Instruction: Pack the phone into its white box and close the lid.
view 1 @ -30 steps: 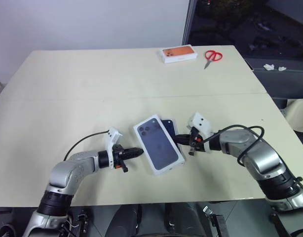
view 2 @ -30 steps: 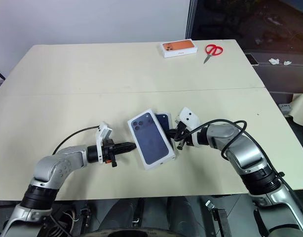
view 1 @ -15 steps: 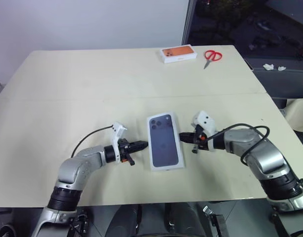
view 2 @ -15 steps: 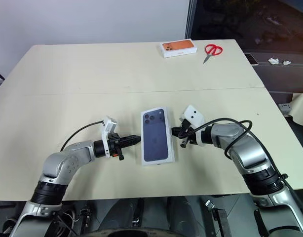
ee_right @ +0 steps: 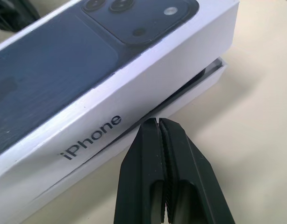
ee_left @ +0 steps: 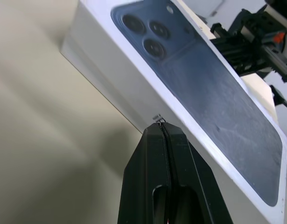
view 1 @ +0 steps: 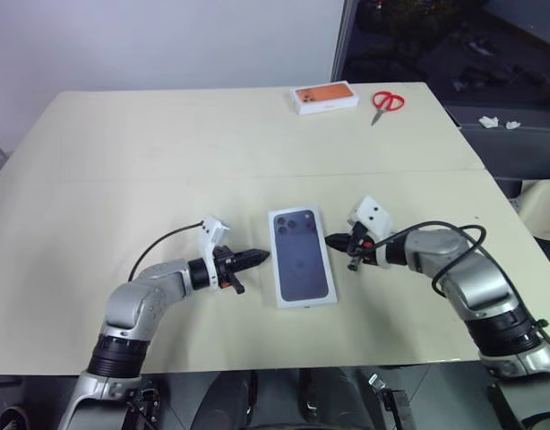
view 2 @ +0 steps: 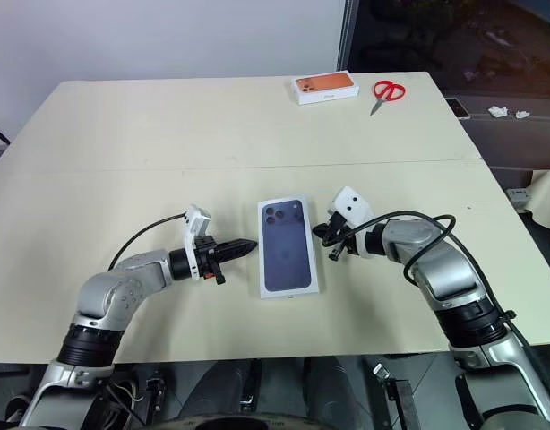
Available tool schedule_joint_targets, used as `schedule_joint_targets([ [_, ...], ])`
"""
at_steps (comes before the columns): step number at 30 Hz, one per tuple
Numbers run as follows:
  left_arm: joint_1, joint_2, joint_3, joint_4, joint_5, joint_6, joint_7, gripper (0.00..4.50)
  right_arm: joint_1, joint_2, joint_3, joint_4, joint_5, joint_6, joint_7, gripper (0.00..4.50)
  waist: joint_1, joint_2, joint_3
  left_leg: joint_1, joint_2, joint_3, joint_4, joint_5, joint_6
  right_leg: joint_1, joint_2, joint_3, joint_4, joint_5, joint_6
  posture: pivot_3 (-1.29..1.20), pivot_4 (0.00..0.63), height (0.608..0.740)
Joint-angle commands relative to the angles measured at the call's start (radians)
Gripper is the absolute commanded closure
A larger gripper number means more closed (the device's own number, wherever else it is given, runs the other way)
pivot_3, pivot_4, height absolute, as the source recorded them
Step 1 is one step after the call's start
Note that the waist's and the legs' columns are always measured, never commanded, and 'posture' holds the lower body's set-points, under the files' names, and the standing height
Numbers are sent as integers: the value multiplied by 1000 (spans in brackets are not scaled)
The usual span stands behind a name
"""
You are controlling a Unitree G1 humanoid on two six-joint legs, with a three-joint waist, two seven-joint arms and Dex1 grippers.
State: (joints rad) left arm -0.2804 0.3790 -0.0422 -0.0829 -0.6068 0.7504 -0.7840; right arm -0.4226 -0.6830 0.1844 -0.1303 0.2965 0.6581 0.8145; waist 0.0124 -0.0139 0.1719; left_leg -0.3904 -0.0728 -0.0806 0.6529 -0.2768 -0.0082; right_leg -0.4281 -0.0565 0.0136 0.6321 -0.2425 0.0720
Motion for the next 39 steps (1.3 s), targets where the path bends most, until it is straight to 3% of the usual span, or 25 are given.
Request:
schedule_joint_targets([
  [1,-22,-15,13,-5,1,-27,5,4500,-33,15,-15,-8,-10,-20,1,4415,0,0,0,0,0,0,0,0,0,0,0,0,0,0,0,0,150,740],
  [12,-47,-19,23,7,2,-28,8,4500,-44,-20,-26,9,-59,-50,36,4415,0,0,0,0,0,0,0,0,0,0,0,0,0,0,0,0,150,740],
  [28,-72,-58,30,38,16,-59,38,4500,-71,102,16,-17,-74,-7,-8,4415,-3,0,0,0,0,0,0,1,-2,0,0,0,1,0,0,0,150,740],
  [39,-80,-68,43,60,35,-74,54,4500,-78,112,13,-6,-91,-13,-2,4415,-2,0,0,0,0,0,0,1,-2,0,0,0,2,0,0,0,150,740],
])
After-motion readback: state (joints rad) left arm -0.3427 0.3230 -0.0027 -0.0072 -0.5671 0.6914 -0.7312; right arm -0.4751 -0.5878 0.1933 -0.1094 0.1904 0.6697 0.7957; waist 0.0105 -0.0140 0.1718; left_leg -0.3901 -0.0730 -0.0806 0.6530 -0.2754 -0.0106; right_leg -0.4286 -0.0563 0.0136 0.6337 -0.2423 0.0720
